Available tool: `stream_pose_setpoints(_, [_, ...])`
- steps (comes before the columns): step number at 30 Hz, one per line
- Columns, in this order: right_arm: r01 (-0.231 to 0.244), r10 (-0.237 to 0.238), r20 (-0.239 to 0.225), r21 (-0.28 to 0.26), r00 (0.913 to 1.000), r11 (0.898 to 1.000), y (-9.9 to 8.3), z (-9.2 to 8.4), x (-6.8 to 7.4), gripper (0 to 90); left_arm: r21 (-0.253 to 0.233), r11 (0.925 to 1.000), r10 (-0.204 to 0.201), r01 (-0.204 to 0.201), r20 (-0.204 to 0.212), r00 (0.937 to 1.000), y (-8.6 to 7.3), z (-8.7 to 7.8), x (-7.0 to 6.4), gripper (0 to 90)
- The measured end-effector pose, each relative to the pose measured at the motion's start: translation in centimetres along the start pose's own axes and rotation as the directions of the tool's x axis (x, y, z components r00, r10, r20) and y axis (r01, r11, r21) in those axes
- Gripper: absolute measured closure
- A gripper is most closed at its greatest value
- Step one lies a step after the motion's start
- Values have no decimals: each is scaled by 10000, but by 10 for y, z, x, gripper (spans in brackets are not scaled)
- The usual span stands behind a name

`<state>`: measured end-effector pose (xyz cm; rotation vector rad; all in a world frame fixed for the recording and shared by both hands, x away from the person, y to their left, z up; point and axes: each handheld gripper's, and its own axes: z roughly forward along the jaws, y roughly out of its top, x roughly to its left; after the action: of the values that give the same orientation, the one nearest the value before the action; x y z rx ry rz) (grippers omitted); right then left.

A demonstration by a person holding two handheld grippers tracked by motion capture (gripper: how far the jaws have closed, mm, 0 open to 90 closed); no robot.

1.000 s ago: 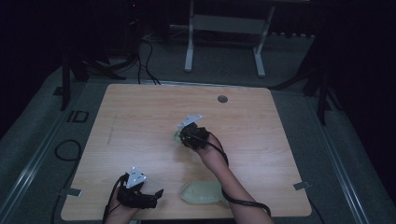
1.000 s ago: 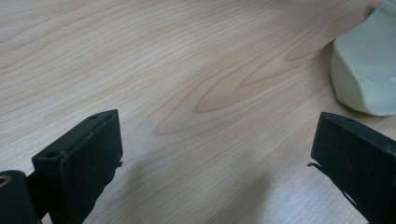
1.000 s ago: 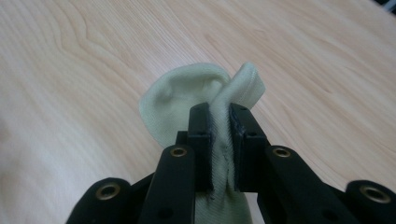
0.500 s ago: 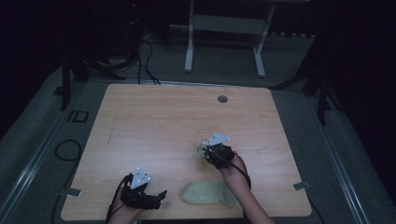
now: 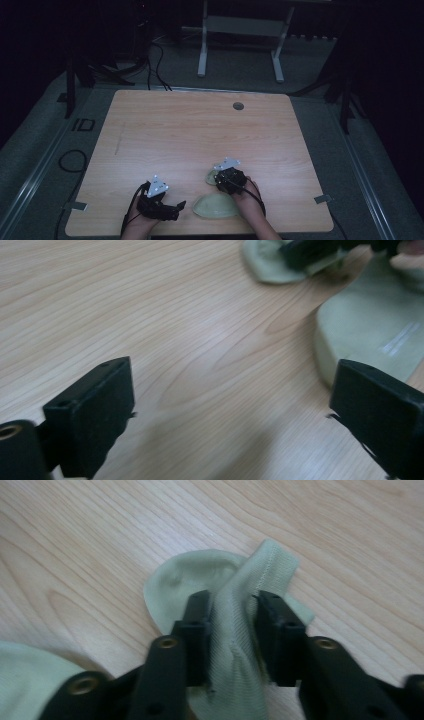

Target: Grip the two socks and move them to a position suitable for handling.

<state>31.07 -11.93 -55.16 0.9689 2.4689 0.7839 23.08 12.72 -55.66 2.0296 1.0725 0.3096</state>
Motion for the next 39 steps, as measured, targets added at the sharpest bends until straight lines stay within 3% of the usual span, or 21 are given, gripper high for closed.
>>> stream_pose_setpoints(2, [-4, 3, -296, -32, 9996, 10000, 4, -5, -2, 547, -61, 10000, 63, -61, 246, 9997, 11, 3, -4, 52])
stream_pose_setpoints(3, [-240, 222, -537, -334, 9983, 9992, 10, -17, -8, 521, -216, 9995, 244, -235, 434, 9988, 22, 7, -7, 123])
stream_pose_setpoints(5, [-351, 321, -535, -562, 9981, 9978, 13, -23, -13, 529, -203, 9991, 369, -359, 504, 9980, 29, 10, -8, 145])
stream_pose_setpoints(7, [-494, 461, -405, -833, 9981, 9953, 20, -36, -26, 552, -82, 9966, 827, -824, 511, 9953, 48, 22, -12, 162])
stream_pose_setpoints(11, [-572, 537, -472, -761, 9974, 9955, 22, -38, -32, 587, -23, 9937, 1121, -1121, 577, 9920, 59, 32, -13, 258])
stream_pose_setpoints(12, [-521, 490, -485, -656, 9976, 9965, 21, -37, -34, 602, 212, 9927, 1174, -1189, 603, 9912, 68, 46, -11, 258])
stream_pose_setpoints(13, [-425, 395, -636, -467, 9972, 9980, 18, -31, -34, 643, 334, 9922, 1180, -1202, 610, 9911, 72, 53, -9, 368])
stream_pose_setpoints(14, [-437, 413, -664, -356, 9969, 9984, 16, -28, -34, 658, 469, 9917, 1167, -1198, 638, 9911, 74, 59, -8, 370])
stream_pose_setpoints(17, [-462, 448, -750, -170, 9962, 9988, 11, -19, -35, 669, 804, 9888, 1203, -1258, 693, 9903, 78, 71, -6, 429])
stream_pose_setpoints(19, [-479, 491, -903, 153, 9947, 9987, 6, -8, -37, 675, 1216, 9811, 1456, -1507, 500, 9881, 80, 83, -4, 457])
stream_pose_setpoints(22, [-535, 572, -1032, 384, 9930, 9978, 0, 0, -39, 688, 1454, 9784, 1402, -1472, 574, 9885, 80, 94, -2, 494])
stream_pose_setpoints(27, [-582, 608, -1181, 260, 9911, 9980, -5, 0, -41, 758, 1328, 9802, 1408, -1470, 555, 9885, 79, 97, -3, 558])
stream_pose_setpoints(30, [-720, 731, -1304, 130, 9888, 9973, -7, 0, -42, 800, 1316, 9766, 1621, -1699, 678, 9844, 79, 98, -8, 695])
stream_pose_setpoints(33, [-577, 582, -1114, 79, 9921, 9983, -7, 0, -37, 831, 1269, 9777, 1587, -1672, 747, 9845, 78, 99, -11, 847])
stream_pose_setpoints(38, [-447, 443, -920, -18, 9948, 9990, -3, -8, -37, 847, 1351, 9752, 1681, -1751, 615, 9838, 80, 96, -12, 872])
stream_pose_setpoints(39, [-605, 575, -901, -313, 9943, 9977, -2, -19, -43, 847, 1304, 9773, 1605, -1672, 603, 9852, 80, 93, -12, 872])
